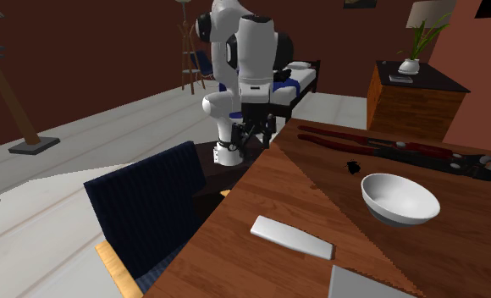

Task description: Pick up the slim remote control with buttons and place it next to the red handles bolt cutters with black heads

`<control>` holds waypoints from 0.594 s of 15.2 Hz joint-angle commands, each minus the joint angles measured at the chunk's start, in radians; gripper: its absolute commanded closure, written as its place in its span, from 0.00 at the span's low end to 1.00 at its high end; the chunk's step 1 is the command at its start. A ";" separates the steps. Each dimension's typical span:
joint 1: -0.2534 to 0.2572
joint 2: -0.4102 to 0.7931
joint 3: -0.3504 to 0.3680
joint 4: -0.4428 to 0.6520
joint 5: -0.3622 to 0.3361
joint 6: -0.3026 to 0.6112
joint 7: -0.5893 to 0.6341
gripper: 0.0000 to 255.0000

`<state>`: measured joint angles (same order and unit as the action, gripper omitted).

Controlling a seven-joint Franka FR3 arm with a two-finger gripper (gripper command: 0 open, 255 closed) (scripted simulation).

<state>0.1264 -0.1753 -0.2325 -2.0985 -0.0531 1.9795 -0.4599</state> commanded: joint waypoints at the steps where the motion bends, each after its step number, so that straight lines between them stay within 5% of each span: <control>1: 0.006 0.081 -0.011 0.054 0.020 0.021 -0.061 0.00; 9: 0.005 0.398 0.002 0.294 0.101 0.065 -0.260 0.00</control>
<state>0.1348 0.1848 -0.2330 -1.8307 0.0382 2.0361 -0.6912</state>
